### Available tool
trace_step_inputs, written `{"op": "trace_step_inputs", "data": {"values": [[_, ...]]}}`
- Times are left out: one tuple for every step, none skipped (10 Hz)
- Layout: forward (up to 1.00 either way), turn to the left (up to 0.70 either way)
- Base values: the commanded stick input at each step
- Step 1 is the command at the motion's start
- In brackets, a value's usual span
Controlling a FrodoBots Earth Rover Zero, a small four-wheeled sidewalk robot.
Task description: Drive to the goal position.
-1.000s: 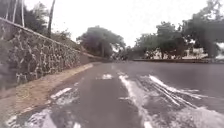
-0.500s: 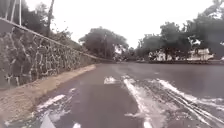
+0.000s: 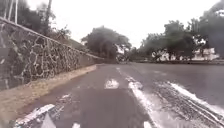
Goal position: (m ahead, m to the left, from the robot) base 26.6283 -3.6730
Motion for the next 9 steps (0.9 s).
{"op": "trace_step_inputs", "data": {"values": [[0.85,-0.23],[0.85,-0.19],[0.85,-0.1],[0.85,-0.01],[0.85,-0.24],[0.85,-0.24],[0.85,-0.24],[0.85,-0.24],[0.85,-0.24]]}}
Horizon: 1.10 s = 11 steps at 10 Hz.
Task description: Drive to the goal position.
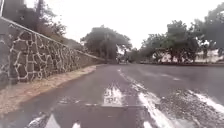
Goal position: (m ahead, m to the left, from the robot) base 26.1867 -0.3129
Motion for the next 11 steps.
{"op": "trace_step_inputs", "data": {"values": [[0.85,-0.05],[0.85,-0.02],[0.85,-0.24],[0.85,-0.24],[0.85,-0.24],[0.85,-0.24],[0.85,-0.24],[0.85,-0.24],[0.85,-0.24],[0.85,-0.24],[0.85,-0.24]]}}
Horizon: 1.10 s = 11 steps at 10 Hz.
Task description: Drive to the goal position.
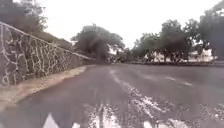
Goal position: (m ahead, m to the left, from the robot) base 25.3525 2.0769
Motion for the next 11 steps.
{"op": "trace_step_inputs", "data": {"values": [[0.85,-0.24],[0.85,-0.24],[0.85,-0.06],[0.85,-0.03],[0.85,0.0],[0.85,0.0],[0.85,0.0],[0.85,0.0],[0.85,0.0],[0.85,0.0],[0.85,0.0]]}}
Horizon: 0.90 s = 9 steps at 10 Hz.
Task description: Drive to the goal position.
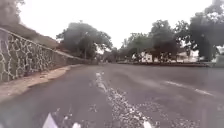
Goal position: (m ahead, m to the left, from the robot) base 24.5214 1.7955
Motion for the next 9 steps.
{"op": "trace_step_inputs", "data": {"values": [[0.85,0.0],[0.85,0.0],[0.85,0.0],[0.85,0.0],[0.85,0.0],[0.85,0.0],[0.85,0.0],[0.85,0.0],[0.85,0.0]]}}
